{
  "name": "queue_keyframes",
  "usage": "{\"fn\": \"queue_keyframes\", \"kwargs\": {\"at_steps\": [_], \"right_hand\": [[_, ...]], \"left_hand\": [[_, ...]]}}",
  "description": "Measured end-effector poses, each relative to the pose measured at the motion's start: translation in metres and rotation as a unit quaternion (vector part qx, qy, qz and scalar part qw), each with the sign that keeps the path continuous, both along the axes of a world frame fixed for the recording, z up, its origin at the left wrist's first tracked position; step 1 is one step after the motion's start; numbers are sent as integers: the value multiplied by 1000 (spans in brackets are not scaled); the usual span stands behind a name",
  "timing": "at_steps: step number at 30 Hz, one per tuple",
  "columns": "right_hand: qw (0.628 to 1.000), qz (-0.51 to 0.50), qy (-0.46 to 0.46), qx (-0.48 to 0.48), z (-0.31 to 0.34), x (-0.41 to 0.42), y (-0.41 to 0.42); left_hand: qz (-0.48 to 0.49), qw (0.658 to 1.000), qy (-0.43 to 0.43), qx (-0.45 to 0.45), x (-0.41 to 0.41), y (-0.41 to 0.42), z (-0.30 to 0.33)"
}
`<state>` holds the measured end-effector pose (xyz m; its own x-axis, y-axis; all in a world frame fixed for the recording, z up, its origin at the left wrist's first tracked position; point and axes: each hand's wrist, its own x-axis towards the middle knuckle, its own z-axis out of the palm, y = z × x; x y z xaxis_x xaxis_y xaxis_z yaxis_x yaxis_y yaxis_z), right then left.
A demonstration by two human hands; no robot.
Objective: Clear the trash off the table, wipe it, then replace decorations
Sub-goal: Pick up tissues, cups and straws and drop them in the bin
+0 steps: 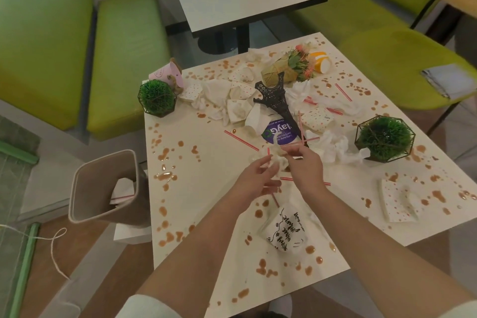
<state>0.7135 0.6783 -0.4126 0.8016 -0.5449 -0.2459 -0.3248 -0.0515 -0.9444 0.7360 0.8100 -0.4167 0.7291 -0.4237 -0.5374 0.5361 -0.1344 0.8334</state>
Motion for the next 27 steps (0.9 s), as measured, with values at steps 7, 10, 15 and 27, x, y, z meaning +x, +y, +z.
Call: {"fn": "queue_keyframes", "kwargs": {"at_steps": [7, 10, 15, 27], "right_hand": [[989, 132, 62, -19, -5, -1, 16], [984, 138, 97, -53, -9, 4, 19], [947, 113, 222, -204, -22, 13, 17], [873, 189, 306, -330, -32, 23, 29]], "left_hand": [[69, 993, 80, -52, 13, 16, -2], [122, 990, 67, -21, 18, 23, -6], [120, 985, 26, 123, 25, 34, -7], [106, 981, 32, 159, 36, 63, -6]]}}
